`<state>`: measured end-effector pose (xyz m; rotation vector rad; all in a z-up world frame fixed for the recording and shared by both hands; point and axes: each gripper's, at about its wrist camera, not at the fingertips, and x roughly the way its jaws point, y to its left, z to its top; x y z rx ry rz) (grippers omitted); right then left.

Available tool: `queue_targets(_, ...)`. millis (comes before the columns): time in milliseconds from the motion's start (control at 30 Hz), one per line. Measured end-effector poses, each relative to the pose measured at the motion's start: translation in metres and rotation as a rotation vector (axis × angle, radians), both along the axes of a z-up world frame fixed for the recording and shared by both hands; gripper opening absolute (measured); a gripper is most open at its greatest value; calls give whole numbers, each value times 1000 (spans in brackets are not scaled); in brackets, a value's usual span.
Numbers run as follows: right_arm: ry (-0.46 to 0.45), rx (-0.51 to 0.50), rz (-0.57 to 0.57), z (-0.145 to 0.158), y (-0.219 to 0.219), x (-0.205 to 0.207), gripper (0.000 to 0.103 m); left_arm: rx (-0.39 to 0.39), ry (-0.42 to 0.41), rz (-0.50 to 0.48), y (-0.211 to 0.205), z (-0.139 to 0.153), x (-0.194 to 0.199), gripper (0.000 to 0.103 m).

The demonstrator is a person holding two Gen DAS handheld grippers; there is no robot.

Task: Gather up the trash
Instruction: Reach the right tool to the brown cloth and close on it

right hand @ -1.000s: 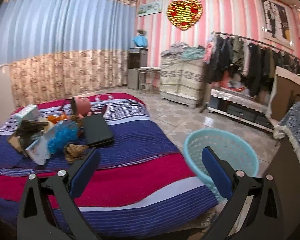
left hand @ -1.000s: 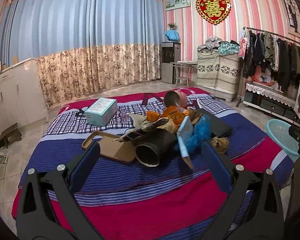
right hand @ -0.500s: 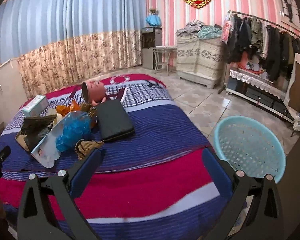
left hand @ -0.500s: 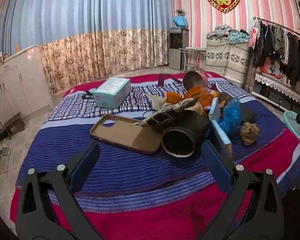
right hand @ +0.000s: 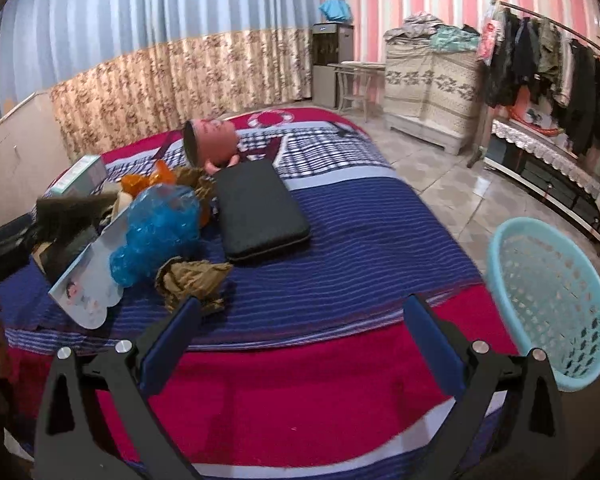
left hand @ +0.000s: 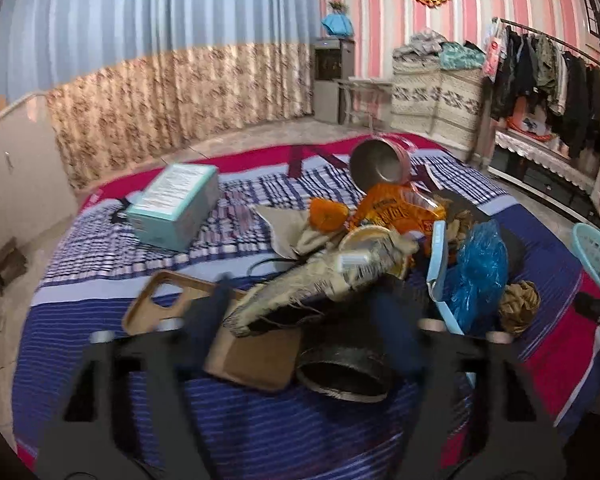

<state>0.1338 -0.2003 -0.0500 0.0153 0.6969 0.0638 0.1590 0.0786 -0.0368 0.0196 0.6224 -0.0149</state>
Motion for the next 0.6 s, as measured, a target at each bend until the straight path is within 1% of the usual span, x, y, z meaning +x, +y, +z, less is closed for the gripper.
queue_targets(33,1,-6,8,-1,3,0,99,-1,14,-8,0,-2,2,33)
queue_targets(67,3,-16,24,-2,8,2,99,-2,19,-12,1,-3,1,30)
queue_targets(100,10,-28,44,-3,13,4,99,-6,15,-16,2,-3,-1,23)
queue_targets(133,13,-39,57,-4,17,6,99,-7,7,-16,4,-3,-3,19)
queue_targets(233,29,-88,115,-8,33,15,99,11,-24,-4,12,3,-15,15)
queue_targets(367,77,-104,217,-14,49,25,97,23,-28,26,27,11,-28,13)
queue_targets(433,104,-102,259,-19,55,30,89,20,-27,46,34,15,-35,11)
queue_targets(500,144,-81,307,-25,61,37,67,10,-24,58,37,18,-39,6)
queue_targets(533,156,-67,327,-26,63,38,62,5,-23,62,38,19,-41,5)
queue_targets(600,167,-38,376,-29,66,37,43,-1,-24,71,37,22,-44,5)
